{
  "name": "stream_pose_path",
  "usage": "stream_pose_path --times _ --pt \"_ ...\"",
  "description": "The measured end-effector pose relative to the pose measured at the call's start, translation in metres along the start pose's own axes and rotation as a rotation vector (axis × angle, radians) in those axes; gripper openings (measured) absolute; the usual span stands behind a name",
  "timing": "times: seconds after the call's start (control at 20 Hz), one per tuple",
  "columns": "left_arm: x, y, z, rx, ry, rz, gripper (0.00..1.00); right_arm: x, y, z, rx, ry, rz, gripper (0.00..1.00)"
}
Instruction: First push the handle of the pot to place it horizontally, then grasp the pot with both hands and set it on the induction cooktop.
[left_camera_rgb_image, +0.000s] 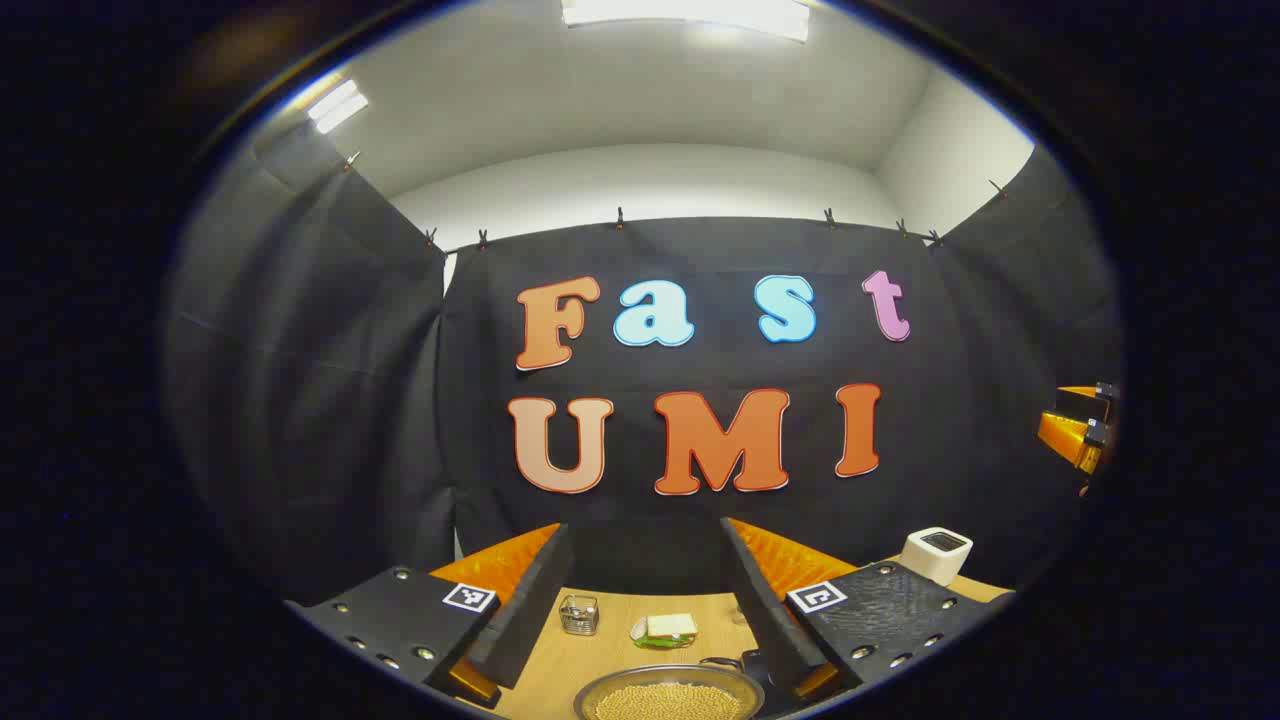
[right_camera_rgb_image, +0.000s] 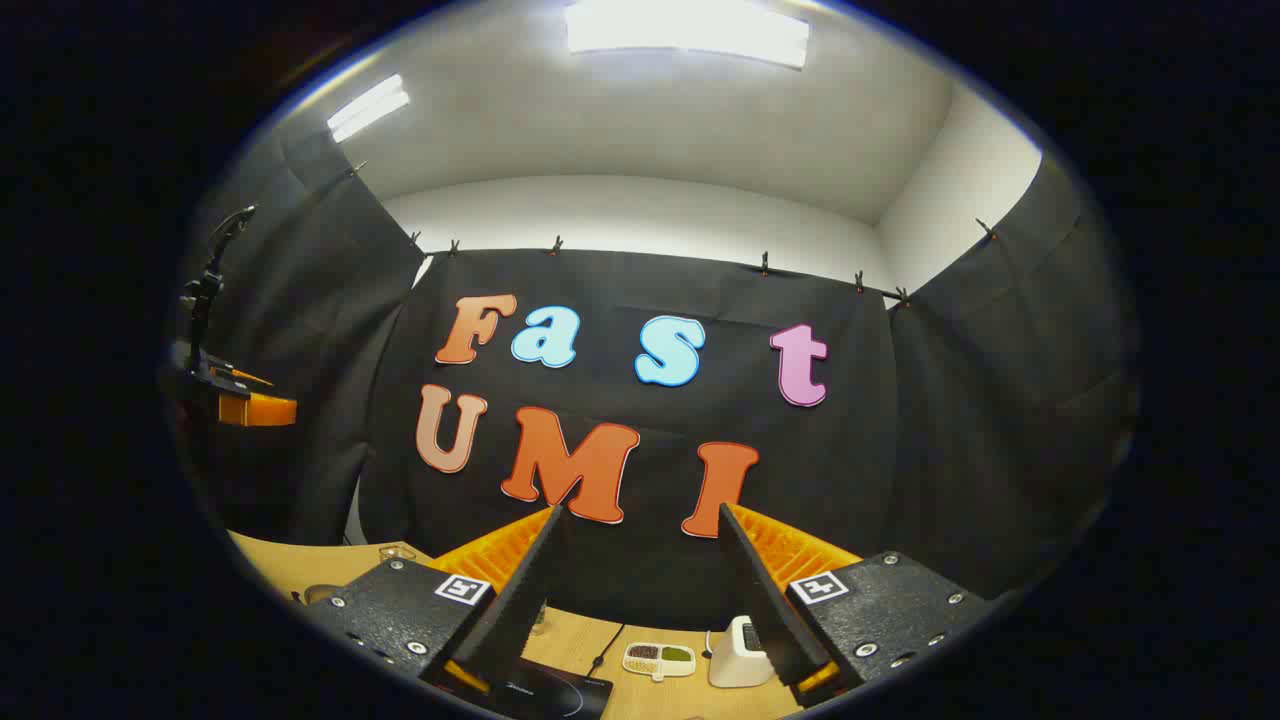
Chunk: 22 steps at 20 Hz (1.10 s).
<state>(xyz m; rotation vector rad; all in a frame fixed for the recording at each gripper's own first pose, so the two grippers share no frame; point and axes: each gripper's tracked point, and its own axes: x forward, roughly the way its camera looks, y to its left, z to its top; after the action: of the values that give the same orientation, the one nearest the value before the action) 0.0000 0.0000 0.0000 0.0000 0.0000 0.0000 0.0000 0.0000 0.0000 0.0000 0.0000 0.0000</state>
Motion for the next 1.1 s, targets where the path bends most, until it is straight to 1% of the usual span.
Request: stream_pose_path --times 0.2,0.25,0.35,0.4,0.45,0.55,0.65,0.75,0.85,0.9,1.0,1.05,1.1 --pt "-0.003 -0.004 0.013 -0.001 -0.048 -0.017 0.92 0.001 0.001 0.002 0.006 0.0 0.004 0.93" --pt "-0.002 -0.001 0.013 0.001 -0.053 -0.009 0.92 0.0 0.001 0.002 0.01 0.0 0.006 0.93" --pt "-0.003 -0.005 0.017 -0.028 -0.071 -0.011 0.9 0.001 0.002 0.001 0.015 0.002 0.009 0.94" --pt "-0.003 -0.007 0.021 -0.04 -0.083 -0.017 0.92 0.001 0.002 0.001 0.017 0.002 0.01 0.93" --pt "-0.003 -0.007 0.025 -0.051 -0.099 -0.015 0.92 -0.001 0.003 0.001 0.02 0.001 0.014 0.93" --pt "-0.007 -0.01 0.039 -0.083 -0.158 -0.03 0.9 -0.004 0.003 0.002 0.032 -0.004 0.02 0.95" --pt "-0.02 -0.003 0.047 -0.086 -0.189 -0.013 0.92 -0.005 -0.002 0.005 0.039 -0.015 0.014 0.95" --pt "-0.024 -0.005 0.043 -0.085 -0.18 -0.004 0.91 -0.005 -0.004 0.007 0.046 -0.025 0.011 0.95" --pt "-0.024 -0.011 0.041 -0.097 -0.183 -0.019 0.9 -0.008 -0.006 0.011 0.052 -0.049 0.012 0.95" --pt "-0.024 -0.012 0.041 -0.103 -0.189 -0.026 0.92 -0.01 -0.009 0.011 0.05 -0.054 0.006 0.95" --pt "-0.024 -0.014 0.041 -0.115 -0.2 -0.033 0.9 -0.012 -0.011 0.01 0.051 -0.062 0.002 0.95" --pt "-0.025 -0.015 0.041 -0.117 -0.205 -0.036 0.92 -0.013 -0.011 0.009 0.052 -0.064 0.001 0.95" --pt "-0.026 -0.014 0.042 -0.121 -0.218 -0.04 0.91 -0.012 -0.012 0.007 0.053 -0.064 0.002 0.95"
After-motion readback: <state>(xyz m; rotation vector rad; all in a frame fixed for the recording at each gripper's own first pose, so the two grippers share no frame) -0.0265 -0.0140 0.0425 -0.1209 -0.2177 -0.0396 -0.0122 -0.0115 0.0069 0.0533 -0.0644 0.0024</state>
